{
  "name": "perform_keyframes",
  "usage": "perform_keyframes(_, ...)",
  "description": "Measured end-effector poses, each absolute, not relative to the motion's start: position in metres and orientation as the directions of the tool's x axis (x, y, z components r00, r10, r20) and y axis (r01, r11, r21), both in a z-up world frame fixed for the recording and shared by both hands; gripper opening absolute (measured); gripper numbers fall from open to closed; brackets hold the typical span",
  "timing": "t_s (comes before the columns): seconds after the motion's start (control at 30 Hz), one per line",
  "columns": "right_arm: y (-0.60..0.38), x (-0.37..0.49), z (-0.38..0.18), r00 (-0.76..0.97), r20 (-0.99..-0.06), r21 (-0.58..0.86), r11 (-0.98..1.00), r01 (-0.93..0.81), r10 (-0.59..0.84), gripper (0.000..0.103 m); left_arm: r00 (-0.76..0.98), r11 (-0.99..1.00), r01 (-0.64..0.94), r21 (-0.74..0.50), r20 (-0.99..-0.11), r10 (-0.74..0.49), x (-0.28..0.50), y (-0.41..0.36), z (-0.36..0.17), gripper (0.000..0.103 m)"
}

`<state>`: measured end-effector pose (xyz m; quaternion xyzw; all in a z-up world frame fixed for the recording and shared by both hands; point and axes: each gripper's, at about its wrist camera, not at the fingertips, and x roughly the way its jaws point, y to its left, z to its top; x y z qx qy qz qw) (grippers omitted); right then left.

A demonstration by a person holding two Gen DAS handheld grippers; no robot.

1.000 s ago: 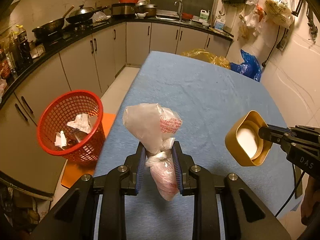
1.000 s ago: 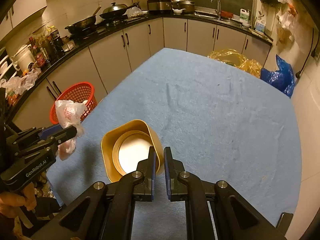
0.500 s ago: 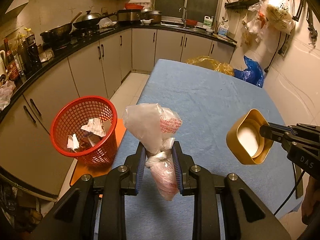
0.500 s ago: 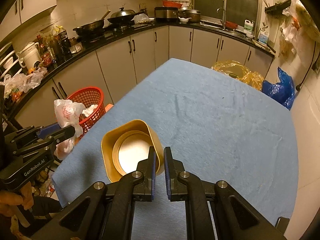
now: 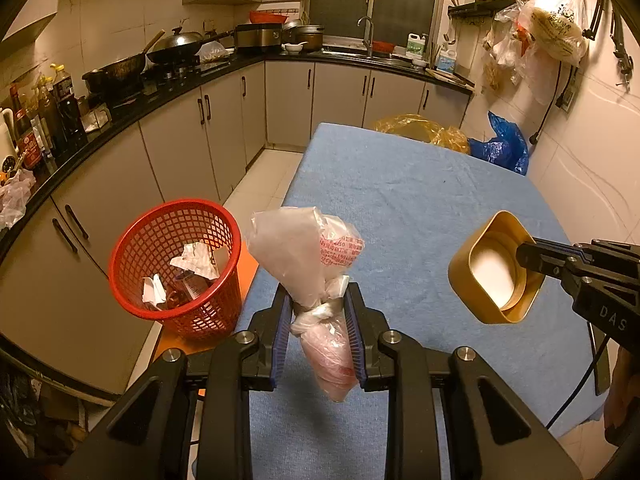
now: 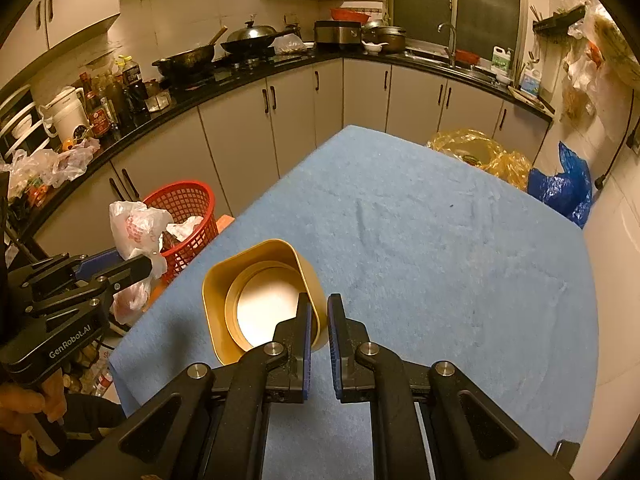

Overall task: Collect trash
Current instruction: 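Carry the plastic bag and gold cup over the red wastebasket with both tools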

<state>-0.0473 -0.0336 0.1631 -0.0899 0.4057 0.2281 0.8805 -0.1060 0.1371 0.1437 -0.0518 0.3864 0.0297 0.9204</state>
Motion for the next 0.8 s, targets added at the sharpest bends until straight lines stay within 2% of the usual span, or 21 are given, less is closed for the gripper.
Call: perform_keyframes(0.8,-0.015,-0.035,0.167,0.564,-0.754,0.009,0.864,-0.503,0.337,0.008,0.716,0.987,-0.136,-0.084,-0.697,0.04,-0.099,0.159,0.15,0.025)
